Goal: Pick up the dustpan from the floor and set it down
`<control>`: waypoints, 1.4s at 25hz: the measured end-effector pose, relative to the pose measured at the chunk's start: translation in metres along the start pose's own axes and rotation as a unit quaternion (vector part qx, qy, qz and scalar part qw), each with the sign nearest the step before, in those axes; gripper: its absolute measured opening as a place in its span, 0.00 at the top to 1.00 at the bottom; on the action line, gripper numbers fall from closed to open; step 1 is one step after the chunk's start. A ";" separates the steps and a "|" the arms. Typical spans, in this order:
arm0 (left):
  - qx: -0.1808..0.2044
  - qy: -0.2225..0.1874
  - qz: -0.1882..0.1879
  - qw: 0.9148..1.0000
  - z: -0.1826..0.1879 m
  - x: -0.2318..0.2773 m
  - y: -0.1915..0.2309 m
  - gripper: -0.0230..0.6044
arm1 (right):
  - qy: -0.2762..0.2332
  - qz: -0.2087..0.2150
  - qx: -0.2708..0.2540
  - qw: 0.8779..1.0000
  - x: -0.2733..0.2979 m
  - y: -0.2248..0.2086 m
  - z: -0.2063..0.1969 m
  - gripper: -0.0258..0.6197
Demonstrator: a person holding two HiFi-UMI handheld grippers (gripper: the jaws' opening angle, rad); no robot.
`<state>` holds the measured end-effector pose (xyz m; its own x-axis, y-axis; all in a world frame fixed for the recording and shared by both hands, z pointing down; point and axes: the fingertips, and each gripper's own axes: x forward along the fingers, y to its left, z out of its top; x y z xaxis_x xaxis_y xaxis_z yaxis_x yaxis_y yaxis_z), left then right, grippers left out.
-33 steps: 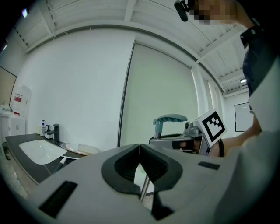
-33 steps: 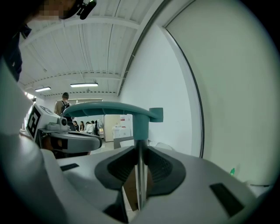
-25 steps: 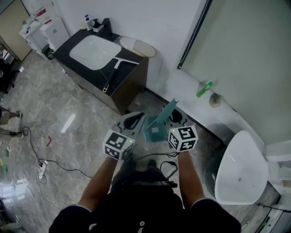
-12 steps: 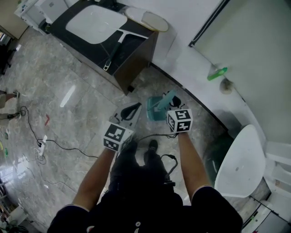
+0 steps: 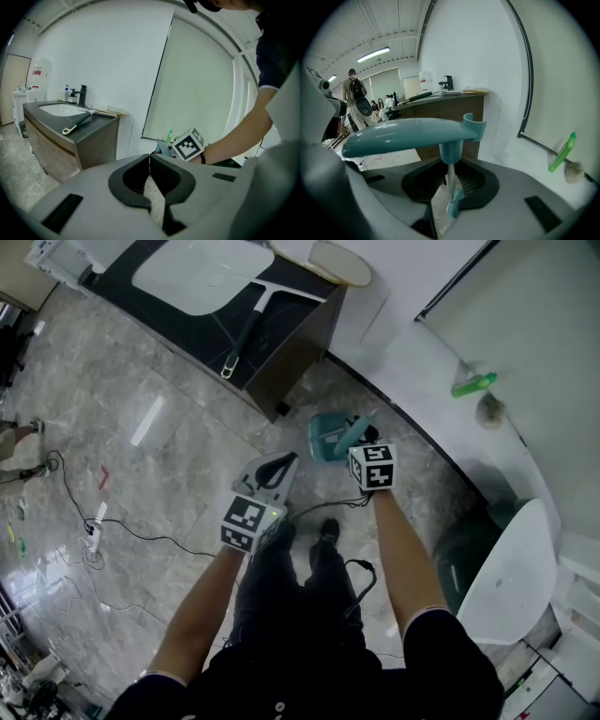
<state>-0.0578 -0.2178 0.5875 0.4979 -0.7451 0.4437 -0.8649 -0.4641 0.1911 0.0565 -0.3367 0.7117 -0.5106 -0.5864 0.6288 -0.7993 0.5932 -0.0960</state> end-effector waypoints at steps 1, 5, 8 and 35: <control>-0.003 0.003 -0.001 1.000 -0.004 0.002 0.003 0.94 | 0.002 -0.002 -0.001 1.000 0.007 -0.001 -0.001 0.82; -0.012 0.013 -0.003 1.000 -0.019 0.008 0.015 0.94 | -0.004 -0.003 -0.001 1.000 0.031 0.002 0.005 0.82; -0.017 0.015 -0.003 1.000 -0.025 0.011 0.022 0.94 | -0.009 0.001 -0.002 1.000 0.049 0.007 0.012 0.82; -0.044 0.023 -0.005 0.999 -0.050 0.019 0.061 0.94 | -0.017 0.018 -0.017 1.000 0.156 0.029 0.043 0.82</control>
<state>-0.1044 -0.2361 0.6512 0.5041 -0.7175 0.4806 -0.8636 -0.4254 0.2707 -0.0598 -0.4345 0.7743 -0.5506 -0.5818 0.5986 -0.7690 0.6325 -0.0926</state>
